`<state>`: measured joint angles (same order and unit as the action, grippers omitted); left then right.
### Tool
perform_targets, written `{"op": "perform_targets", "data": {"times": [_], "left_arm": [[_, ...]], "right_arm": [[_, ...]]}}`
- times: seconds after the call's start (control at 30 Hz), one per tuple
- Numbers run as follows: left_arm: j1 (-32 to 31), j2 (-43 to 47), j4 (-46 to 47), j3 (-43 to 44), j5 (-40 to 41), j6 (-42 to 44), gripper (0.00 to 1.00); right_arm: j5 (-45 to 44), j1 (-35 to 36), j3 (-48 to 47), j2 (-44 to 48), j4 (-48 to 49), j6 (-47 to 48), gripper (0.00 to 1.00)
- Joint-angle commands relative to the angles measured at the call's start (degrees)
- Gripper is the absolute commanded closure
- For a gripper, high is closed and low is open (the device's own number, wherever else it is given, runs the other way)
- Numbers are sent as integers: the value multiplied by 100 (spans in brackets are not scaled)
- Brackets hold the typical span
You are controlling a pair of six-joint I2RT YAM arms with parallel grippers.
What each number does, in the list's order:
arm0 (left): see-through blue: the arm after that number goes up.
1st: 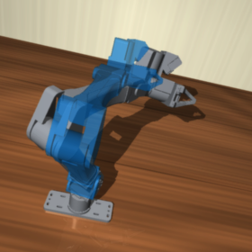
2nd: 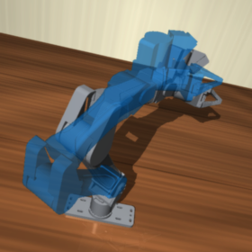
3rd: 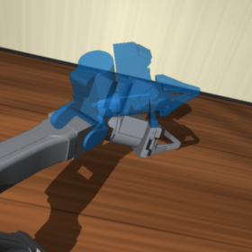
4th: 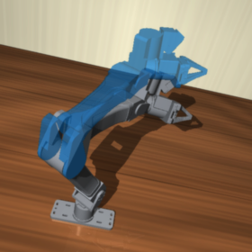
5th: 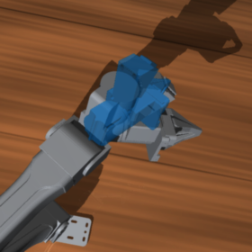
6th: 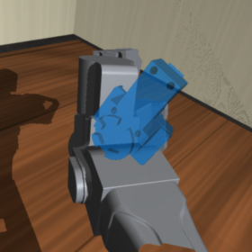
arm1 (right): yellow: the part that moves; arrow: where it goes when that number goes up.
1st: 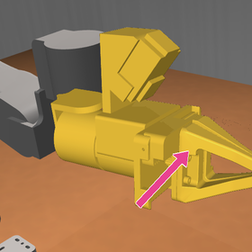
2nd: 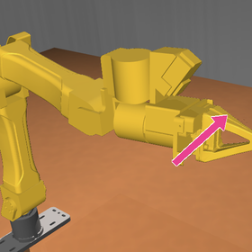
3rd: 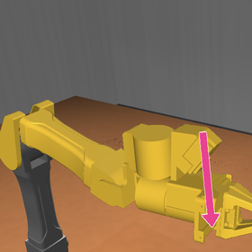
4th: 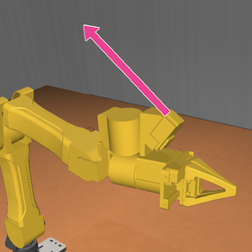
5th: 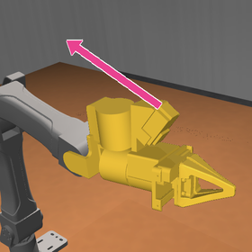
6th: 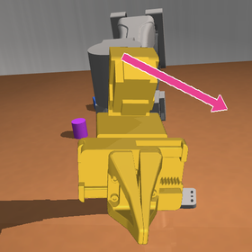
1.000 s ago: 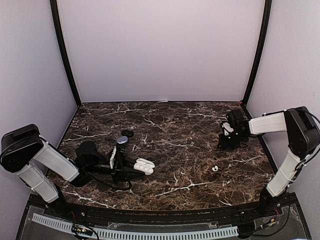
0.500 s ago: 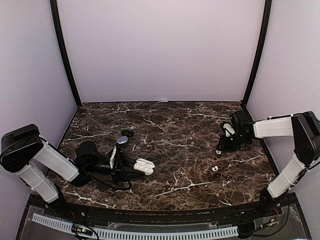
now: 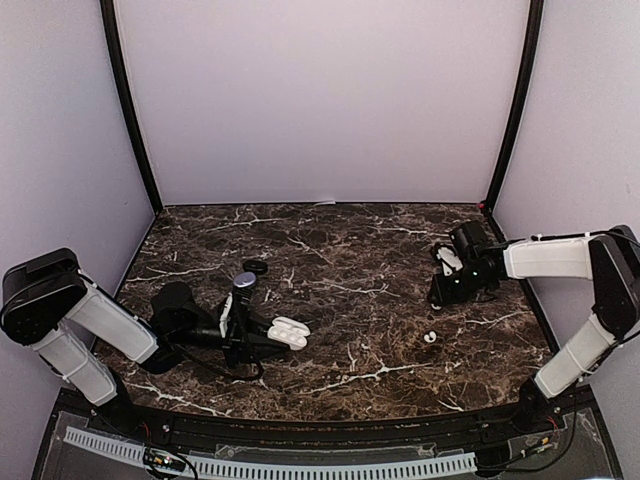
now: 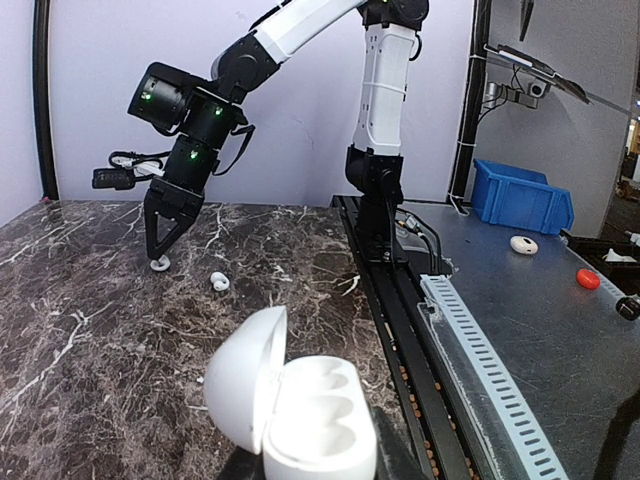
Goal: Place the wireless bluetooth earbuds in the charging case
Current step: Adjust the left earbud at the center of the board, then pick up the left earbud from the center of the board.
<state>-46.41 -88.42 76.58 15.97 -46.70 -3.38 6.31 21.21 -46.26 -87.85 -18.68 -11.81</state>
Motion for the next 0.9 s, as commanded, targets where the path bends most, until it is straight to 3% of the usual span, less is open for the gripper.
{"op": "perform_targets", "data": {"times": [0.0, 0.37, 0.87], "left_arm": [[-2, 64, 112, 3, -82, -5, 80], [1, 87, 112, -16, -30, -14, 81], [0, 132, 68, -25, -5, 12, 81]], "right_arm": [[-383, 343, -455, 83, -469, 210, 74], [-1098, 893, -1142, -589, -1653, 397, 69], [-1655, 955, -1558, -1128, -1949, 461, 72]]}}
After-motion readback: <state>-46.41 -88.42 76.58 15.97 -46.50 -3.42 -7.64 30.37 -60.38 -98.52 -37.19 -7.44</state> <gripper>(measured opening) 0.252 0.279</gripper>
